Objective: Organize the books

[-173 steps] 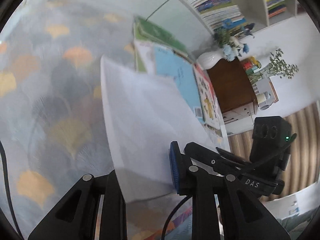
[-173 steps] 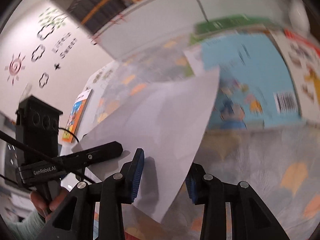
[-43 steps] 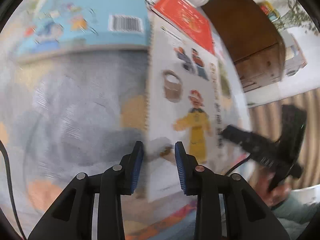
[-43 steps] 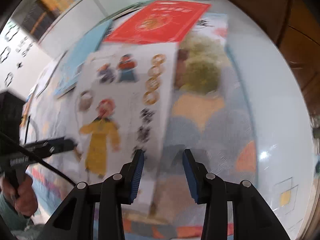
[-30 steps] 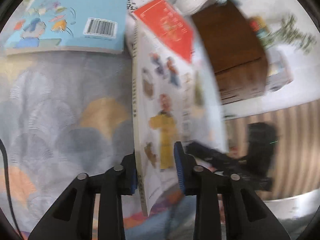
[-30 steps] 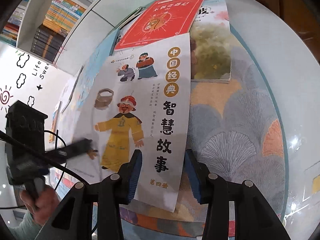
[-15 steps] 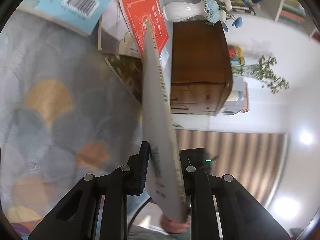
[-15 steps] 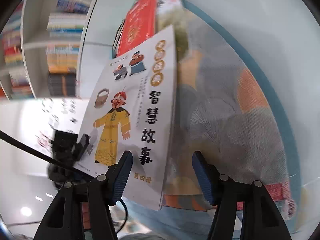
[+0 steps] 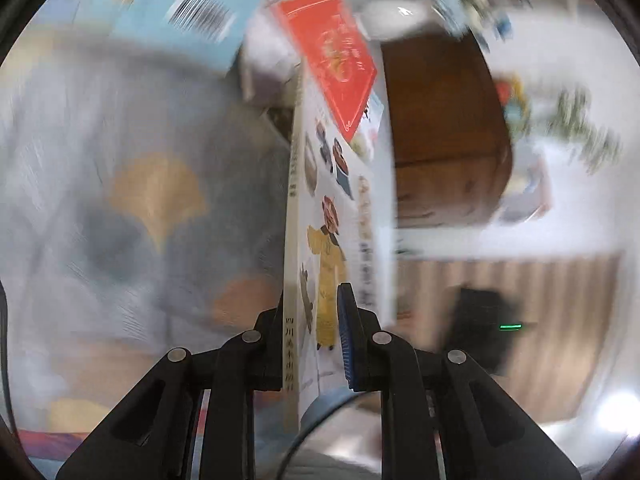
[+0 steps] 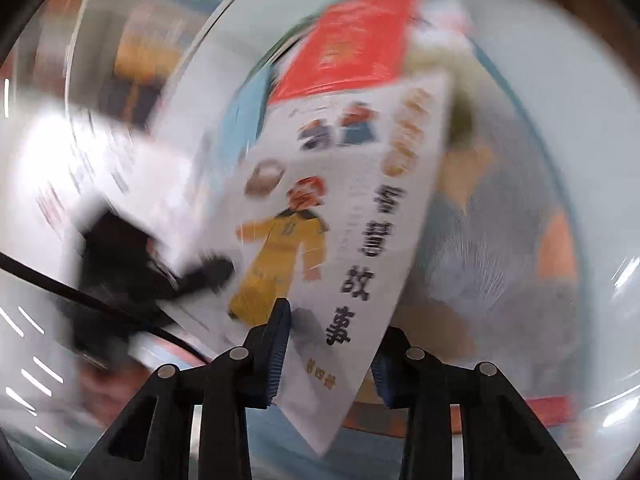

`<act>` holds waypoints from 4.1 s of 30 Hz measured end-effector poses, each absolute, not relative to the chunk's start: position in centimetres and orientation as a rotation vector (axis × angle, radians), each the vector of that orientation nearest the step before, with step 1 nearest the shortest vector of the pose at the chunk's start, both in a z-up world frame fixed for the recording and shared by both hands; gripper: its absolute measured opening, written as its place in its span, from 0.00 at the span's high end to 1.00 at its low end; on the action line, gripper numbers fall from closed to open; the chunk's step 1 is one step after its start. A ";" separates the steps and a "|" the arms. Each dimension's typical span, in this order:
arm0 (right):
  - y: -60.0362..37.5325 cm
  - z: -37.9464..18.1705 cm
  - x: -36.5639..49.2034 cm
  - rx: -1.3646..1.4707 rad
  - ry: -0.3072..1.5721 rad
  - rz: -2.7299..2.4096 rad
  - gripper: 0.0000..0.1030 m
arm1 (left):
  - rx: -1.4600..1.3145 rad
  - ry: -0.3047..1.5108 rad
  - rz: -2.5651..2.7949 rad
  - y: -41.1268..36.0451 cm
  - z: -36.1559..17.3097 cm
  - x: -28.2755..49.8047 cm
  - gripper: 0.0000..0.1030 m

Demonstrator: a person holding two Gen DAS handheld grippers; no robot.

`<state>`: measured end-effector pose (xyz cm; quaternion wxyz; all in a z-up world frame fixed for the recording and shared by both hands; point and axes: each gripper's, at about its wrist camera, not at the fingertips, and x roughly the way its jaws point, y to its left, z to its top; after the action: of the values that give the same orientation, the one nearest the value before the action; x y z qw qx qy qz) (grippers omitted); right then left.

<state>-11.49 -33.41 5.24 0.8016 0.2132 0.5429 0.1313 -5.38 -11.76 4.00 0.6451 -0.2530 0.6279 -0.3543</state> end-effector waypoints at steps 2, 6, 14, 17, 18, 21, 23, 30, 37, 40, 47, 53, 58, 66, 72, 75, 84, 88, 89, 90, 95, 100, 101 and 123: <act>-31.4 6.8 -11.9 0.318 1.150 0.283 0.63 | -0.399 1.370 -0.807 -12.6 6.3 -6.1 0.85; -30.1 9.2 -13.9 0.221 1.098 0.279 0.63 | -0.291 1.315 -0.842 -12.4 8.6 -7.0 0.85; -23.0 16.5 -12.0 0.065 0.977 0.248 0.62 | -0.308 1.181 -0.931 -7.3 13.6 -5.8 0.85; -17.9 17.6 -8.3 0.031 0.937 0.299 0.62 | -0.342 1.115 -0.869 -1.6 14.9 -3.4 0.85; -15.9 17.7 -6.7 0.026 0.931 0.311 0.62 | -0.355 1.101 -0.840 0.5 15.0 -2.4 0.85; -9.9 17.0 -2.4 0.003 0.934 0.319 0.61 | -0.371 1.088 -0.736 5.5 14.8 0.6 0.85; -5.3 16.1 0.4 -0.022 0.933 0.323 0.61 | -0.384 1.068 -0.656 9.5 14.5 3.0 0.85; 3.7 13.8 9.1 0.058 0.947 0.386 0.61 | -0.471 1.034 -0.539 20.7 12.3 8.9 0.85; 8.3 9.8 16.7 0.091 1.064 0.384 0.61 | -0.496 1.079 -0.477 26.0 7.4 14.8 0.83; 9.7 8.4 18.7 0.090 1.090 0.382 0.61 | -0.541 1.090 -0.470 27.1 5.5 16.4 0.83; 12.0 6.5 21.9 0.060 1.107 0.359 0.60 | -0.529 1.117 -0.426 29.2 3.4 20.6 0.80; 12.0 3.4 23.2 0.083 1.177 0.335 0.59 | -0.539 1.159 -0.339 31.3 1.5 21.5 0.80; 12.7 3.4 22.7 0.042 1.152 0.337 0.53 | -0.537 1.138 -0.312 31.7 1.6 21.9 0.77; 13.5 3.3 22.0 0.026 1.163 0.361 0.52 | -0.504 1.121 -0.231 32.1 1.9 21.3 0.77; 10.7 3.8 18.6 0.070 1.191 0.381 0.51 | -0.425 1.091 -0.227 31.5 3.9 19.4 0.77; 7.7 4.4 15.3 0.116 1.194 0.371 0.51 | -0.363 1.087 -0.294 29.4 5.5 17.1 0.77; -10.5 7.9 7.8 0.269 1.070 -0.039 0.42 | -0.315 1.222 -0.710 12.4 5.3 13.3 0.59; -17.4 6.8 7.8 0.297 1.066 -0.208 0.42 | -0.321 1.285 -0.689 6.0 2.5 13.8 0.61; -18.5 6.4 8.1 0.309 1.066 -0.215 0.42 | -0.326 1.294 -0.664 5.0 1.9 14.1 0.61; -19.2 5.6 8.8 0.321 1.088 -0.204 0.42 | -0.331 1.298 -0.650 4.1 1.6 14.2 0.61; -18.0 5.8 8.8 0.206 1.114 -0.065 0.39 | -0.325 1.325 -0.647 0.7 1.7 12.6 0.60; -18.6 5.2 4.2 0.195 1.179 0.056 0.39 | -0.309 1.368 -0.606 0.7 1.6 8.2 0.60; -18.8 4.8 2.6 0.216 1.211 0.100 0.39 | -0.311 1.388 -0.608 0.7 1.3 6.7 0.60; -21.8 8.6 -0.9 0.613 1.125 0.668 0.34 | -0.448 1.341 -0.439 1.3 1.1 -1.3 0.60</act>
<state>-0.89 -21.77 8.58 0.7502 0.2807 0.5149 0.3055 -1.28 1.35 1.09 0.7384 -0.2040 0.6109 -0.1999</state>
